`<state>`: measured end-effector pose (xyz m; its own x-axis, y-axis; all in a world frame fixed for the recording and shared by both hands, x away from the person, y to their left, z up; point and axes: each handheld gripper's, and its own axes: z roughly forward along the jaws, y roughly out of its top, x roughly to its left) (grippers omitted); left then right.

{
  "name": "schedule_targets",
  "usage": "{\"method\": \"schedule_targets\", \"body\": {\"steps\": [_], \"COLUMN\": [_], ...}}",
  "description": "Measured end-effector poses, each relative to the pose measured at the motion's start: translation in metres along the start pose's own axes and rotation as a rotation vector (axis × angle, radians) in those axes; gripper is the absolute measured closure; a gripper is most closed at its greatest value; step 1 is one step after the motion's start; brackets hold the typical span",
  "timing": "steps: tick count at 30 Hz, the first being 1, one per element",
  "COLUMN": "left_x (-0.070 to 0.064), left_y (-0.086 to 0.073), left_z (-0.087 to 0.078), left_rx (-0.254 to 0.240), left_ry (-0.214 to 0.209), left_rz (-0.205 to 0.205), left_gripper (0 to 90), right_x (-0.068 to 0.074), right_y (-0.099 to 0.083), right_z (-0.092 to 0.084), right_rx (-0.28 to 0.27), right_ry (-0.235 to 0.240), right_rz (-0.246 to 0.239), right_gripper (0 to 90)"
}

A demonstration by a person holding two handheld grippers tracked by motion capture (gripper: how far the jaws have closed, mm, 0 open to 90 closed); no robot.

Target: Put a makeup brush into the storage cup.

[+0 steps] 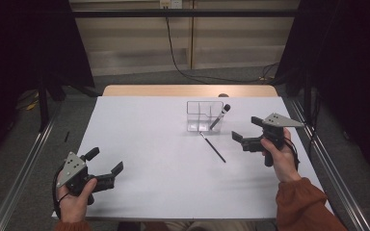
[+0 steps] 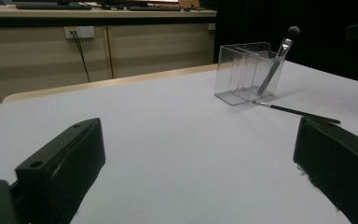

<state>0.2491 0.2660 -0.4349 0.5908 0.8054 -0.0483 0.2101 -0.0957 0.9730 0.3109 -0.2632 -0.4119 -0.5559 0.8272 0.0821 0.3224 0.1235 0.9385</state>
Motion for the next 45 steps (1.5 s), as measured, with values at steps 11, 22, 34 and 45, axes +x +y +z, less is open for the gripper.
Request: {"method": "schedule_targets", "body": {"steps": [11,22,34,45], "left_x": [-0.001,-0.002,-0.001,-0.002], "left_y": [0.000,-0.001,-0.002,-0.001], "left_z": [-0.003,-0.005,-0.008,-0.008], "left_rx": [0.000,0.007,0.007,0.003], "left_ry": [-0.001,-0.014,-0.005,-0.010], "left_rz": [-0.003,-0.003,-0.020,-0.011], "left_gripper": [2.1,2.2,2.2,2.2], "right_x": [0.006,0.013,0.019,0.024], "right_y": [-0.013,-0.026,-0.042,-0.053], "right_z": [-0.020,-0.037,-0.055,-0.073], "right_rx": [-0.012,-0.009,-0.016,-0.041], "right_ry": [-0.006,-0.019,-0.044,-0.050], "right_rz": [-0.002,-0.008,0.003,0.016], "right_gripper": [0.7,0.8,0.8,0.7]}}
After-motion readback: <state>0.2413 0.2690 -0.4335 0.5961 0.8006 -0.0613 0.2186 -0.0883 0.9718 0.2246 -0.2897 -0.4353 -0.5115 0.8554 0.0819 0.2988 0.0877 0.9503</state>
